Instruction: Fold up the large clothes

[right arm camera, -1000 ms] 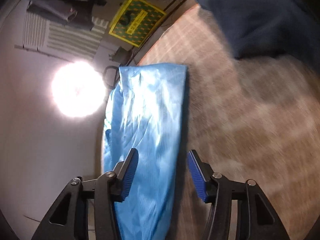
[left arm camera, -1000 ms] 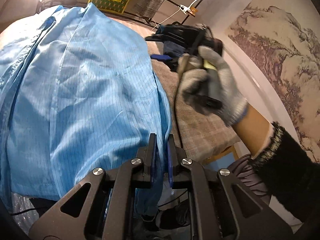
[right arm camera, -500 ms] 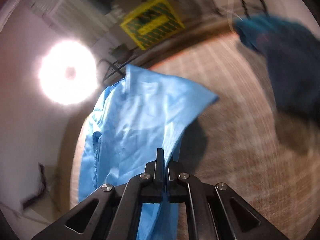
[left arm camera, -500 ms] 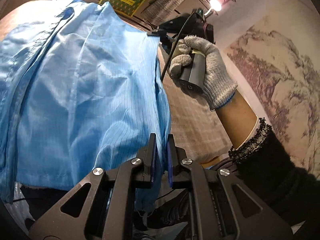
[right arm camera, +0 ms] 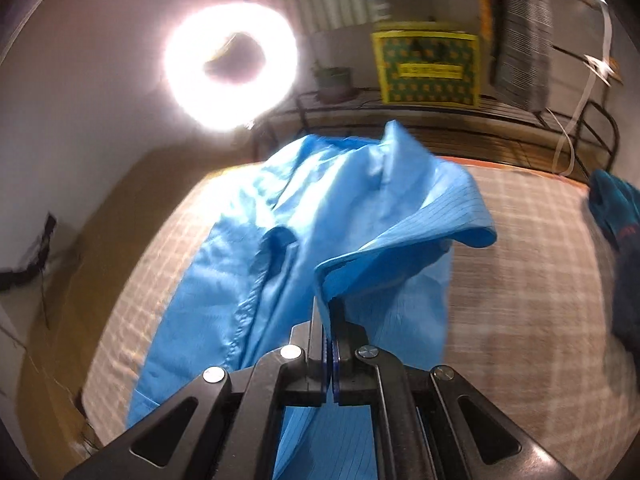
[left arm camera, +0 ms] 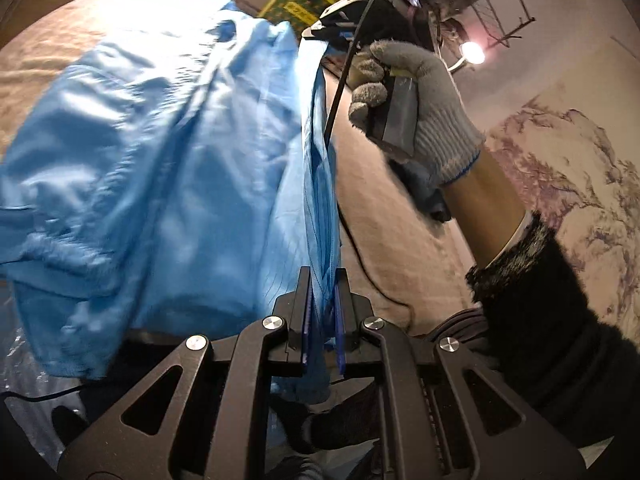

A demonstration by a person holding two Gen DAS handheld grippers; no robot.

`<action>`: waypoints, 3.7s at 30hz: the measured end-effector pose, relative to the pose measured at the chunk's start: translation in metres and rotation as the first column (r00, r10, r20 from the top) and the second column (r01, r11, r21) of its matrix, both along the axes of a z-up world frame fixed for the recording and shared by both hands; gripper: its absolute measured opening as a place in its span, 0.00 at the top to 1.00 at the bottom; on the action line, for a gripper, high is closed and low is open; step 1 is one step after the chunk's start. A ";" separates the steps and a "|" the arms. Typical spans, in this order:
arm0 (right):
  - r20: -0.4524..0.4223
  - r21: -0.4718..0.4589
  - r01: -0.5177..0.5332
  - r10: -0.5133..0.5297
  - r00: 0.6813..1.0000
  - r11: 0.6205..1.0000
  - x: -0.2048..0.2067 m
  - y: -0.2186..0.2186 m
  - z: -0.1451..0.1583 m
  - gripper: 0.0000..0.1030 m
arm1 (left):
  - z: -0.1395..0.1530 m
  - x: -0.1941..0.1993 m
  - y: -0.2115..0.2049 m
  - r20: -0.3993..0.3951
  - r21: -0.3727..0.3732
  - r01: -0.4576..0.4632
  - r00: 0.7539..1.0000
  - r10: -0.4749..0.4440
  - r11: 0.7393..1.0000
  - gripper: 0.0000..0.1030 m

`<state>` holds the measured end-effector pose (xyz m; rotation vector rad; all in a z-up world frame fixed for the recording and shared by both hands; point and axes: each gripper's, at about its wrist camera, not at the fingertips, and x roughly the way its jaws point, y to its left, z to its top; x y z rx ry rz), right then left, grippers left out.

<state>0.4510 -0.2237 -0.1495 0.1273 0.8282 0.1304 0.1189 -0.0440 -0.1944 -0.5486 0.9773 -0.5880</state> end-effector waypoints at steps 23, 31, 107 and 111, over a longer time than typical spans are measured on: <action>-0.126 0.046 -0.114 0.119 0.985 0.992 0.054 0.067 -0.060 0.71 | -0.040 0.016 0.051 -0.075 0.056 -0.084 0.993 0.088 0.995 0.93; -0.007 0.239 -0.097 0.101 0.995 0.966 -0.010 0.001 0.008 0.69 | -0.035 0.013 0.060 -0.076 0.007 -0.091 0.993 0.091 0.996 0.93; -0.243 0.413 -0.365 0.487 0.839 0.835 -0.255 0.034 -0.135 0.97 | -0.051 0.018 0.173 -0.266 -0.066 -0.131 0.958 0.109 0.989 0.97; -0.225 0.428 -0.379 0.503 0.835 0.820 -0.261 0.027 -0.118 0.97 | -0.028 0.003 0.167 -0.229 -0.131 -0.122 0.969 0.089 0.984 0.97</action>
